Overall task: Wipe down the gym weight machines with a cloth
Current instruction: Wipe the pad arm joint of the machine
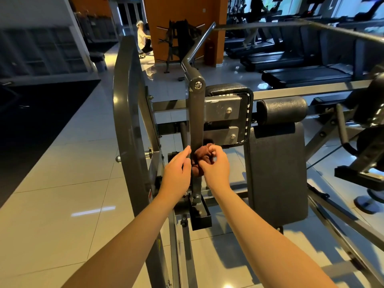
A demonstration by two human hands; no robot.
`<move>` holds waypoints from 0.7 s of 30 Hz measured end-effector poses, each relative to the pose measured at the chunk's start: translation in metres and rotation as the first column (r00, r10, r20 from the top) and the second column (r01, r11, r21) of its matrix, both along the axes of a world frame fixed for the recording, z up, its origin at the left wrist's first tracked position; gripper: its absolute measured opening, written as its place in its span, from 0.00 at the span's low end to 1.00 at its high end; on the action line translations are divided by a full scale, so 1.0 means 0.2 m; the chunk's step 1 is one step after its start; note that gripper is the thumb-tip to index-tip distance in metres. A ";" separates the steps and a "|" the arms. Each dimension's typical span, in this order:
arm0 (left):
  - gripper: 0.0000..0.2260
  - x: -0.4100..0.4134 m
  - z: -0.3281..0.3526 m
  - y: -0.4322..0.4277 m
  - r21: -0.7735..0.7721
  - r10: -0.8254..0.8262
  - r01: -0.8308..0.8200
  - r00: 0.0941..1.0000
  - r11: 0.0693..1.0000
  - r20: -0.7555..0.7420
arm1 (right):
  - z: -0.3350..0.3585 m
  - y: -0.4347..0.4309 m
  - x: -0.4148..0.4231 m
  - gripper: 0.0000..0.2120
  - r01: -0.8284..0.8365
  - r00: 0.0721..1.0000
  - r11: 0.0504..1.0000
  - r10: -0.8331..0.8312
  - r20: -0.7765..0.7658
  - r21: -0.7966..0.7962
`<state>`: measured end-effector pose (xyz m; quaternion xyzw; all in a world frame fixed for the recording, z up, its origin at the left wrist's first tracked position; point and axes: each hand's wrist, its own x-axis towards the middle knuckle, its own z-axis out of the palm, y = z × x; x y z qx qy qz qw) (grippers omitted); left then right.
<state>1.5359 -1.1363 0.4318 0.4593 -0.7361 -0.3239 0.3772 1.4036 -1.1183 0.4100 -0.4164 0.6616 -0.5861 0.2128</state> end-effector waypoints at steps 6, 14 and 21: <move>0.19 0.04 -0.02 -0.04 -0.021 0.023 -0.020 0.980 1.000 0.195 | -0.05 0.06 -0.01 0.13 0.004 1.000 1.000 -0.005 0.013 0.030; 0.18 0.02 -0.07 -0.01 0.185 0.000 0.012 0.998 0.983 -0.065 | 0.07 -0.02 0.13 0.12 0.039 0.981 0.989 -0.065 -0.181 -0.146; 0.19 0.03 -0.13 -0.02 0.113 0.007 -0.012 0.999 0.994 0.045 | -0.23 0.01 0.14 0.12 0.053 0.997 0.990 -0.046 -0.062 0.127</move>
